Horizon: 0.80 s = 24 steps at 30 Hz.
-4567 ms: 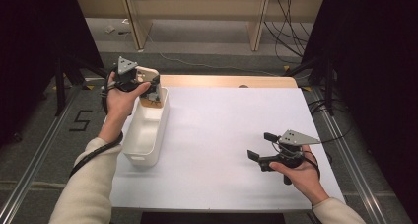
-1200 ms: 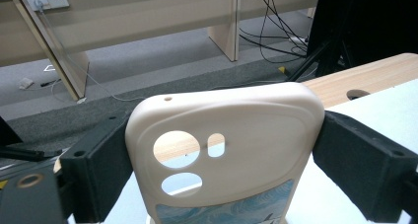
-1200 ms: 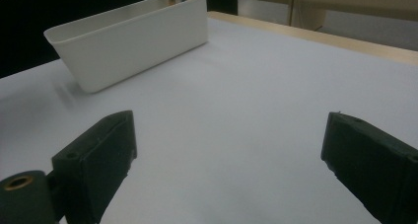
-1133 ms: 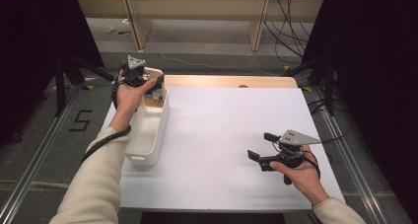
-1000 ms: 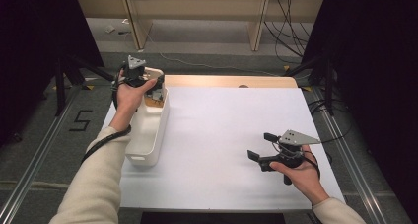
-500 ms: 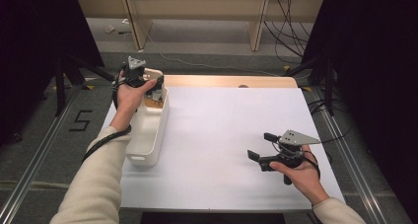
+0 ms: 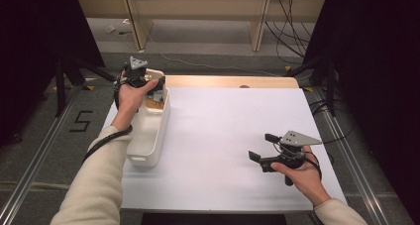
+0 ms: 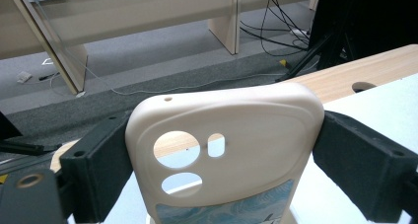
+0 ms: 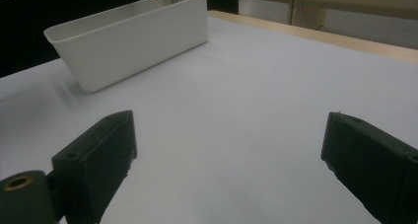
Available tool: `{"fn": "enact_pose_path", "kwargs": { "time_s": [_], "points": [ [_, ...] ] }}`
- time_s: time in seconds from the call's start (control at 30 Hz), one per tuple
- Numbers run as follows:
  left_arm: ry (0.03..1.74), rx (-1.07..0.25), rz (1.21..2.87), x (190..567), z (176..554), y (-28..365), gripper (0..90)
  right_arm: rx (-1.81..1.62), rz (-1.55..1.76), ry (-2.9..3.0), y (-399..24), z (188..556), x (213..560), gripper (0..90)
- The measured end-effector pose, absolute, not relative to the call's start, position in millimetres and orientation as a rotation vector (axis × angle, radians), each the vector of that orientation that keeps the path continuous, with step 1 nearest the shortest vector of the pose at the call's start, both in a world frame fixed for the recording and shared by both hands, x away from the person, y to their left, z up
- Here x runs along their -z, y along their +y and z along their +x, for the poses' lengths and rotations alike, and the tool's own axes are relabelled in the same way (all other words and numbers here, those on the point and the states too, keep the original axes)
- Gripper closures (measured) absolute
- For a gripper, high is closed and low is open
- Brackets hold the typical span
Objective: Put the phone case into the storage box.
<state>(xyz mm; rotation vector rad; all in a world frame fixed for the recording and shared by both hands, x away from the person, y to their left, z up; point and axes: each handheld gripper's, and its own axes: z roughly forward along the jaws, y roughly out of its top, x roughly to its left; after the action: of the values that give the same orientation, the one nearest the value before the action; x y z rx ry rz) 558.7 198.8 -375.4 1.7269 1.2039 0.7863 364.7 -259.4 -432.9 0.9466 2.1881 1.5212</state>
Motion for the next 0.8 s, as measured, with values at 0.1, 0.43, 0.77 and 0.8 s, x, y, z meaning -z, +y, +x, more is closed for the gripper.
{"fn": "enact_pose_path", "kwargs": {
  "time_s": [0.1, 0.43, 0.77, 0.8],
  "points": [
    [1.205, -0.787, 1.734, 376.7, 559.7, 198.0, 10.5, -1.521, 0.946, 2.188, -259.5, 364.8, 432.8, 7.6],
    [1.22, -0.779, 1.746, 381.2, 563.4, 196.5, 10.4, -1.521, 0.947, 2.188, -259.4, 364.9, 433.0, 7.6],
    [1.24, -0.765, 1.751, 386.1, 566.9, 197.0, 10.2, -1.522, 0.948, 2.188, -259.5, 364.9, 433.2, 7.6],
    [1.243, -0.765, 1.752, 386.9, 567.3, 196.8, 10.2, -1.521, 0.949, 2.188, -259.5, 365.0, 433.1, 7.6]
  ]
}}
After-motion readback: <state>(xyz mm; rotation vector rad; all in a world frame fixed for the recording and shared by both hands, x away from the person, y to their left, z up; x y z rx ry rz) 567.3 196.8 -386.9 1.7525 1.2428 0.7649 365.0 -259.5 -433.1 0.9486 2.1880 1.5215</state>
